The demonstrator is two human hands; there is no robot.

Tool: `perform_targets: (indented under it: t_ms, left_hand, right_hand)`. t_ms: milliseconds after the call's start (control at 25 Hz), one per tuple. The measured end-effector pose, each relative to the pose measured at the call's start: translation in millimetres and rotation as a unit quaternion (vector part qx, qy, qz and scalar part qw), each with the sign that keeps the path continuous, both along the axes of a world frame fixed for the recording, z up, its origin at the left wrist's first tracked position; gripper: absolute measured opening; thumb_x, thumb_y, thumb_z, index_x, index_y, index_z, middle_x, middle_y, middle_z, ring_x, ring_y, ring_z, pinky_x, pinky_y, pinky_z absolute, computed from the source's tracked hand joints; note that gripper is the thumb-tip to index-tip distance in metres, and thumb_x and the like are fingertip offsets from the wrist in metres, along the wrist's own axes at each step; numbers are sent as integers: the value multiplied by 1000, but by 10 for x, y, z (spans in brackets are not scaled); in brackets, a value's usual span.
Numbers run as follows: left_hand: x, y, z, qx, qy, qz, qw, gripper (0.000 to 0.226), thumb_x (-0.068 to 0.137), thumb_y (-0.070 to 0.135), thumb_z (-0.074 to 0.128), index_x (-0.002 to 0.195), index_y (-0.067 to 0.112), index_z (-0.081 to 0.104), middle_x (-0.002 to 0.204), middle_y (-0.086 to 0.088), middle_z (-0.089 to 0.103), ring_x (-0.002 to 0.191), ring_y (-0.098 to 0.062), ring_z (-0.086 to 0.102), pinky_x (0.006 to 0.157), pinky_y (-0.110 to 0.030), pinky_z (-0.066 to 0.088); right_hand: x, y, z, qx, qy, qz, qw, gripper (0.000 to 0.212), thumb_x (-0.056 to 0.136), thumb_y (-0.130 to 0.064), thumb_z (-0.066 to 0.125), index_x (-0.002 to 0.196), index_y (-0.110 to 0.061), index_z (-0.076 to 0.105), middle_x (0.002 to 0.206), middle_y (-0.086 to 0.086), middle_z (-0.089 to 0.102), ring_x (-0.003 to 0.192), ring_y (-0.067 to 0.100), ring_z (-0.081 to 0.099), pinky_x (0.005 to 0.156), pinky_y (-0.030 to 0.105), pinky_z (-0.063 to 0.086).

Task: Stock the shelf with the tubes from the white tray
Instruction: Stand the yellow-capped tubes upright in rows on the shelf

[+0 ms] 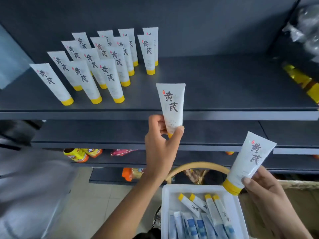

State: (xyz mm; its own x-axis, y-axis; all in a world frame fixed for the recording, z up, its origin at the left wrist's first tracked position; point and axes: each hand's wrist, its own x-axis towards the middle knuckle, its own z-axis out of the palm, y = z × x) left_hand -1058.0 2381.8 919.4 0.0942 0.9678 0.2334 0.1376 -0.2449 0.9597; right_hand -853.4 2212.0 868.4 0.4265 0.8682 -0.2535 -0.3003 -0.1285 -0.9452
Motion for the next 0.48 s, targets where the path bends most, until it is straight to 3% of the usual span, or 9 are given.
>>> perform_targets:
  t_ms: [80, 240, 400, 480]
  left_hand:
    - [19, 303, 122, 37, 12, 13, 999, 40, 89, 19, 76, 120, 16, 52, 118, 1, 74, 91, -15, 73, 69, -25, 60]
    - [61, 988, 285, 70, 61, 52, 994, 37, 87, 20, 74, 115, 16, 50, 108, 6, 74, 82, -8, 69, 63, -10, 49]
    - [107, 1608, 327, 34, 117, 80, 989, 31, 86, 18, 68, 108, 13, 47, 102, -2, 72, 84, -22, 68, 52, -12, 39]
    - [110, 1873, 320, 20, 130, 85, 988, 28, 87, 14, 65, 107, 11, 45, 108, -8, 71, 84, -26, 67, 45, -12, 38]
  right_hand:
    - [-8, 130, 142, 22, -15, 4, 1000, 35, 77, 1, 58, 110, -3, 69, 98, 17, 76, 84, 20, 74, 70, 24, 60]
    - [-82, 382, 325, 42, -17, 6, 999, 35, 73, 4, 61, 105, -3, 72, 94, 21, 75, 79, 26, 74, 63, 28, 61]
    - [-150, 582, 495, 26, -34, 39, 998, 54, 59, -9, 86, 111, -7, 70, 101, 23, 76, 84, 28, 77, 63, 26, 61]
    - [-204, 690, 607, 21, -44, 46, 998, 57, 62, -7, 86, 116, -5, 68, 100, 21, 77, 82, 26, 77, 60, 23, 59]
